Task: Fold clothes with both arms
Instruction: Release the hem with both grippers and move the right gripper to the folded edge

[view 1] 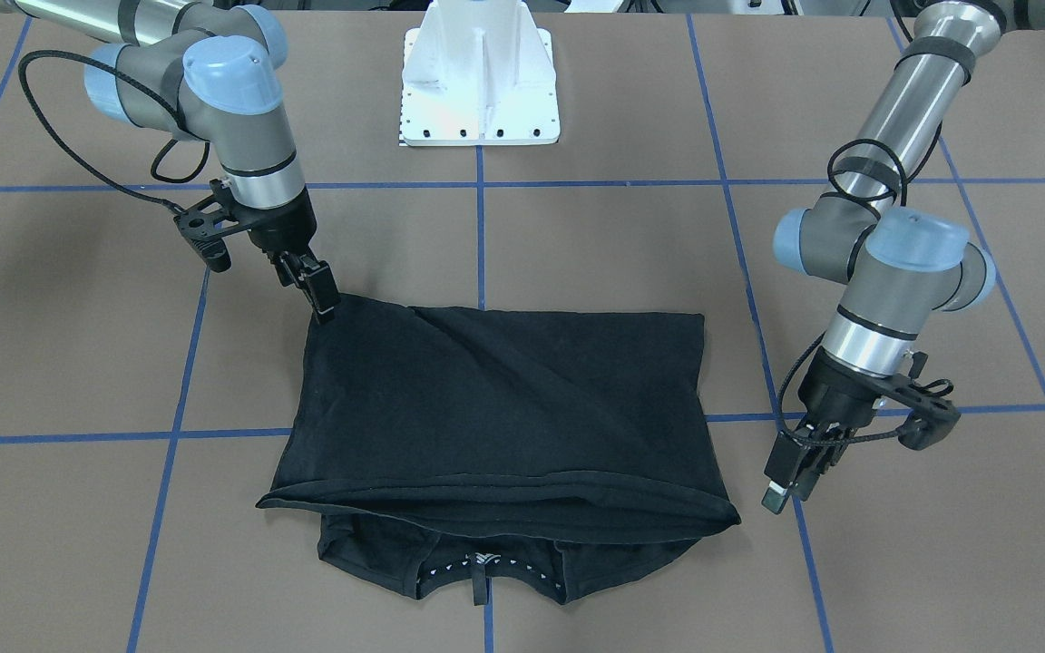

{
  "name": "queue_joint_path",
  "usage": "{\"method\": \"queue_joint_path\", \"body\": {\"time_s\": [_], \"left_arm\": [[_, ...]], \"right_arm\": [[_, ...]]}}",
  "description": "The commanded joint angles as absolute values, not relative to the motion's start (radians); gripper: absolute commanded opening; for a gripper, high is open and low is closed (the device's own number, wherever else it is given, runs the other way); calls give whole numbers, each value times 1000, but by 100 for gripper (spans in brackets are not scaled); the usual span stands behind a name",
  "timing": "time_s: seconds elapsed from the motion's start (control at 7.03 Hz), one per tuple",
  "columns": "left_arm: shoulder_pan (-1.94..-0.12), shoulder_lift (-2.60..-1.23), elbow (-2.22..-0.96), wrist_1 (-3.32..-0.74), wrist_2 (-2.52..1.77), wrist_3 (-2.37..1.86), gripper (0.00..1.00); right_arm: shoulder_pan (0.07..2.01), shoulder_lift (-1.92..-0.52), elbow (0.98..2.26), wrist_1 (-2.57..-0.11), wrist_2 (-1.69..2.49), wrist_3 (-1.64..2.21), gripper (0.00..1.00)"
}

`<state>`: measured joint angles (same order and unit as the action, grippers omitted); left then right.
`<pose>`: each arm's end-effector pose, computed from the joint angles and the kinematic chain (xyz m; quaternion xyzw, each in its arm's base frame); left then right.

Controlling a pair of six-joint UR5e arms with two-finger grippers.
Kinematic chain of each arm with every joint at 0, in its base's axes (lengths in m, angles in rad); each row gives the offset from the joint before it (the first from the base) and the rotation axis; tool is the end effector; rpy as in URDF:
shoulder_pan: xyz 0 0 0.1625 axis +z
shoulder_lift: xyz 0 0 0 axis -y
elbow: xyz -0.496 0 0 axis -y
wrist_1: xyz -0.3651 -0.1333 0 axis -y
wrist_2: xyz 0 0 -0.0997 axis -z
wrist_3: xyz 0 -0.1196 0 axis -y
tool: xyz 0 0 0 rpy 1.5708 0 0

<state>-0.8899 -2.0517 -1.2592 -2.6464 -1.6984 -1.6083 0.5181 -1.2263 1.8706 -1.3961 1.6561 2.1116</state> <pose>0.3701 -0.6444 0.4842 0.1934 0.5512 -0.3294 0.7418 -0.4729 -0.4113 0.4186 -0.0436 -0.3973 0.4482 0.7996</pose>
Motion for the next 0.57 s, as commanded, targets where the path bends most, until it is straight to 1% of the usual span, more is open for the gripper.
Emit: {"method": "queue_joint_path", "body": {"time_s": [0.0, 0.14, 0.28, 0.43], "left_arm": [[-890, -2025, -1307, -2645, -1697, -1609, 68], [-890, -2026, -1305, -2645, -1695, -1608, 68], [-890, -2026, -1305, -2645, -1695, -1609, 68], [-890, -2025, -1307, -2645, -1695, -1609, 68]], "right_arm": [[450, -1240, 1850, -1339, 1625, 2149, 98], [443, -1247, 1839, -1339, 1621, 2148, 93], [443, -1249, 1839, -1339, 1618, 2149, 73], [445, -1250, 1841, -1341, 1620, 2151, 39]]}}
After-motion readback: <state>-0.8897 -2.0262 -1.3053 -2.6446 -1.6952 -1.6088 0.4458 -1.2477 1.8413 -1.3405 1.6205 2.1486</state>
